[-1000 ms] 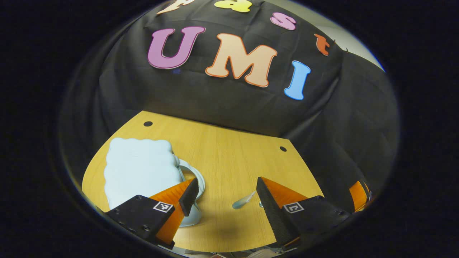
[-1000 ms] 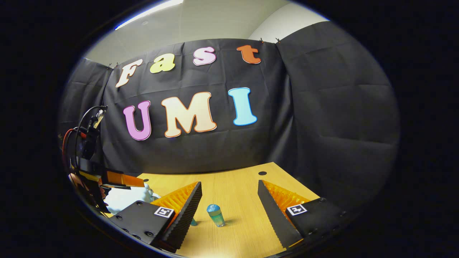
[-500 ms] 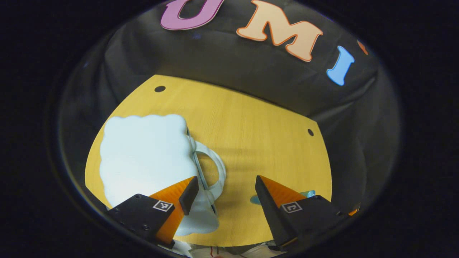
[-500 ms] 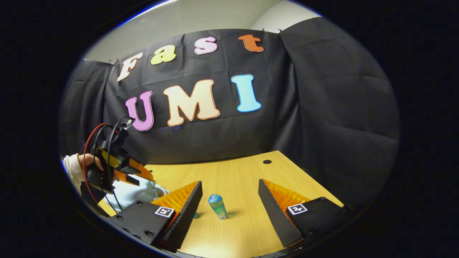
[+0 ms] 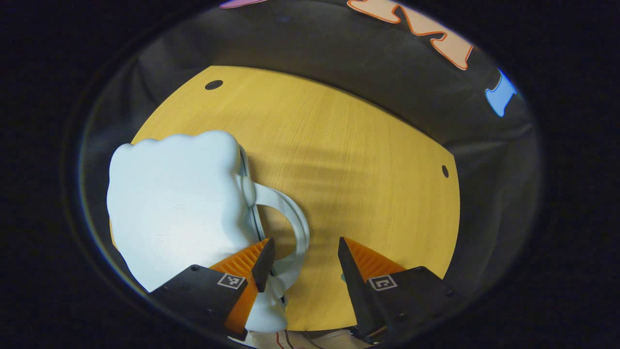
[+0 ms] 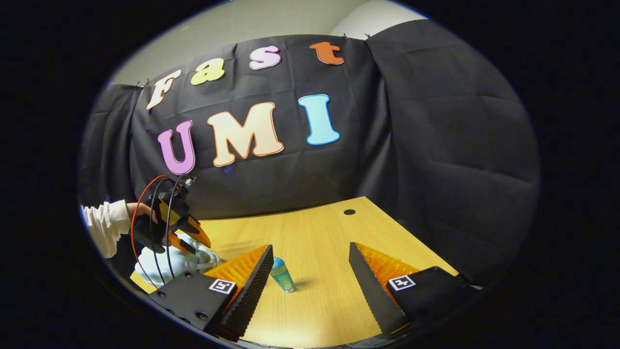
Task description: First open the suitcase, pack the skin care products into it, and then close the suitcase.
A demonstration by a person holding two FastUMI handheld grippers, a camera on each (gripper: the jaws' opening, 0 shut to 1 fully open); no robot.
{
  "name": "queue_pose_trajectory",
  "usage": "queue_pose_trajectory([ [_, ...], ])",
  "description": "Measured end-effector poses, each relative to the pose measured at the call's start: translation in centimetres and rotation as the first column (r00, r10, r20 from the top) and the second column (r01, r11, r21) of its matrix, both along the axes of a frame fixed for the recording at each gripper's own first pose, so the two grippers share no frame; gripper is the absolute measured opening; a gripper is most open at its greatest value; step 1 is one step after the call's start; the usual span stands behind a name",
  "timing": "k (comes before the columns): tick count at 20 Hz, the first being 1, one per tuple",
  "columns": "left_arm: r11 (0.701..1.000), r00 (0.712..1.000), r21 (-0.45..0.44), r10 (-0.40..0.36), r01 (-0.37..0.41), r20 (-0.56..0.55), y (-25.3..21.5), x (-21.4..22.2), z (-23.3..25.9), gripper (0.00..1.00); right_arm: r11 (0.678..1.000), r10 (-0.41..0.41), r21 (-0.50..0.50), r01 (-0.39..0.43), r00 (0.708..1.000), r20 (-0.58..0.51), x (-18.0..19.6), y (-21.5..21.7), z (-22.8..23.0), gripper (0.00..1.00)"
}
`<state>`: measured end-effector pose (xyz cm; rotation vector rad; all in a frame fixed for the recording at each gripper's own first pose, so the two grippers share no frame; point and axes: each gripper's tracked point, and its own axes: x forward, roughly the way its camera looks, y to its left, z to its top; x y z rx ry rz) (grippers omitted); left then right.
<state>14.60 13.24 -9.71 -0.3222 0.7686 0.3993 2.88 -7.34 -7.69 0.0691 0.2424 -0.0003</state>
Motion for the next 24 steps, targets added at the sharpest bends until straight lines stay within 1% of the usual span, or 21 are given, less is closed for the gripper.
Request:
queue_pose_trajectory([
  [2, 1.000, 0.999, -0.005, 0.023, -0.024, -0.041, 0.4, 0.5, -0.9, 0.72, 1.000, -0.012, 0.009, 0.012, 1.000, -0.004, 0.1, -0.4, -0.1, 0.98],
  [4, 0.999, 0.997, -0.001, 0.041, -0.041, -0.072, 1.0, 1.0, -1.7, 0.55, 1.000, -0.019, 0.010, 0.019, 1.000, -0.009, 0.3, -0.8, -0.4, 0.98],
  [6, 0.999, 0.995, 0.001, 0.049, -0.049, -0.091, 1.3, 1.5, -2.2, 0.46, 1.000, -0.023, 0.007, 0.023, 1.000, -0.018, 0.4, -1.0, -0.7, 0.98],
  [9, 0.998, 0.991, 0.006, 0.057, -0.057, -0.124, 1.6, 2.1, -3.0, 0.42, 1.000, -0.025, 0.005, 0.025, 0.999, -0.032, 0.6, -1.2, -1.2, 0.98],
  [12, 0.996, 0.982, 0.006, 0.090, -0.090, -0.165, 2.2, 2.1, -4.0, 0.39, 0.999, -0.033, -0.001, 0.033, 0.999, -0.036, 0.7, -1.7, -1.3, 0.98],
  [13, 0.995, 0.979, 0.010, 0.101, -0.101, -0.179, 2.5, 2.1, -4.2, 0.32, 0.999, -0.037, -0.002, 0.037, 0.999, -0.033, 0.7, -2.0, -1.3, 0.98],
  [14, 0.994, 0.977, 0.007, 0.105, -0.105, -0.187, 2.4, 2.2, -4.5, 0.29, 0.999, -0.040, 0.000, 0.040, 0.999, -0.033, 0.8, -2.1, -1.2, 0.98],
  [16, 0.994, 0.974, 0.007, 0.109, -0.110, -0.201, 2.4, 2.6, -4.9, 0.24, 0.999, -0.047, 0.005, 0.047, 0.998, -0.037, 0.9, -2.5, -1.4, 0.98],
  [21, 0.992, 0.962, -0.004, 0.119, -0.123, -0.247, 2.6, 3.5, -6.8, 0.20, 0.998, -0.056, -0.004, 0.056, 0.997, -0.046, 0.6, -3.4, -1.7, 0.98],
  [24, 0.991, 0.961, -0.012, 0.123, -0.131, -0.249, 2.6, 3.5, -6.8, 0.13, 0.998, -0.060, -0.013, 0.059, 0.997, -0.049, 0.4, -3.7, -1.7, 0.98],
])
